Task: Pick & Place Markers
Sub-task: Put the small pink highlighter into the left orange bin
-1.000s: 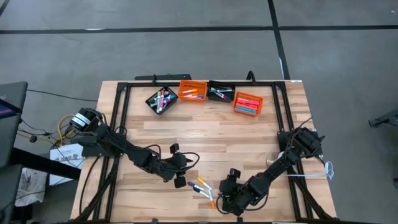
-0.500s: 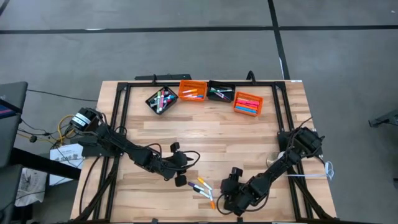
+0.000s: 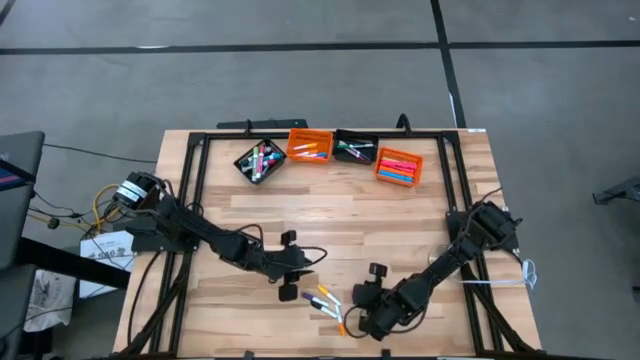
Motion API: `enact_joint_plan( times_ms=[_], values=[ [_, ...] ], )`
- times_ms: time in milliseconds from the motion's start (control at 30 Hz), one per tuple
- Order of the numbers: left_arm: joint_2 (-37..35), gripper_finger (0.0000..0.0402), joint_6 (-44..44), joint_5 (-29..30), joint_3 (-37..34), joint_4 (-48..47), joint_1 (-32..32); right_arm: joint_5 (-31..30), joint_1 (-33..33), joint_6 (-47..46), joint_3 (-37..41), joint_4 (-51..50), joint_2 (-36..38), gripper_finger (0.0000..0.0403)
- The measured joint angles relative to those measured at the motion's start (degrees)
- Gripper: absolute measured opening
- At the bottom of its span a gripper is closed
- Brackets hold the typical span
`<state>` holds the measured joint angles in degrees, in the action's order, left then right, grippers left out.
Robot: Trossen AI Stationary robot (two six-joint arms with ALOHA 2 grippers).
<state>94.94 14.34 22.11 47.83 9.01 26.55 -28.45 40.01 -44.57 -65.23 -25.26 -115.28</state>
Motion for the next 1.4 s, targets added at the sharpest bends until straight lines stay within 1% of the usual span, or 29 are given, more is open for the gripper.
enact_joint_plan(
  times_ms=[67,200,300,367,500,600,733,867,933,1133,1267,1400],
  values=[
    [0.00,0.0102,-0.61,-2.61,0.00,0.54,-0.65,-0.44,-0.78,0.26,0.04,-0.16,0.08,0.0025],
    [0.00,0.0102,-1.42,-2.68,0.00,0.55,-2.47,-0.60,-2.52,0.44,0.22,-0.89,1.66,0.0041],
    [-0.02,0.0102,-3.08,-2.96,0.00,0.51,-3.69,-2.81,-3.80,2.33,0.65,-3.02,3.61,0.0040],
    [-0.02,0.0102,-3.98,-5.20,0.00,0.51,-4.63,-4.94,-4.52,3.23,0.52,-2.99,5.62,0.0031],
    [-0.02,0.0102,-8.58,-12.96,0.00,1.29,-6.68,-8.14,-5.82,5.67,0.37,-2.71,8.65,0.0026],
    [-0.02,0.0102,-12.14,-15.72,0.00,3.04,-7.27,-9.66,-6.98,8.13,0.32,-1.09,10.77,0.0028],
    [-0.02,0.0102,-16.18,-16.20,0.00,6.86,-7.40,-9.97,-8.58,11.77,0.28,2.04,12.47,0.0037],
    [-0.04,0.0102,-19.25,-16.22,0.00,10.65,-7.40,-9.13,-9.06,16.40,0.24,7.85,13.83,0.0027],
    [-0.04,0.0102,-19.88,-16.21,0.02,10.91,-7.40,-9.01,-9.05,17.89,0.23,10.00,14.09,0.0027],
    [-0.04,0.0102,-20.10,-16.20,0.02,10.70,-7.42,-9.03,-8.13,18.07,0.11,11.76,14.82,0.0036],
    [-0.04,0.0102,-20.08,-16.20,0.02,10.22,-7.42,-8.98,-7.38,18.12,0.11,13.09,14.79,0.0028],
    [-0.04,0.0103,-19.23,-16.14,0.02,10.14,-8.02,-8.98,-7.39,18.25,0.11,13.81,14.73,0.0030]
  ],
)
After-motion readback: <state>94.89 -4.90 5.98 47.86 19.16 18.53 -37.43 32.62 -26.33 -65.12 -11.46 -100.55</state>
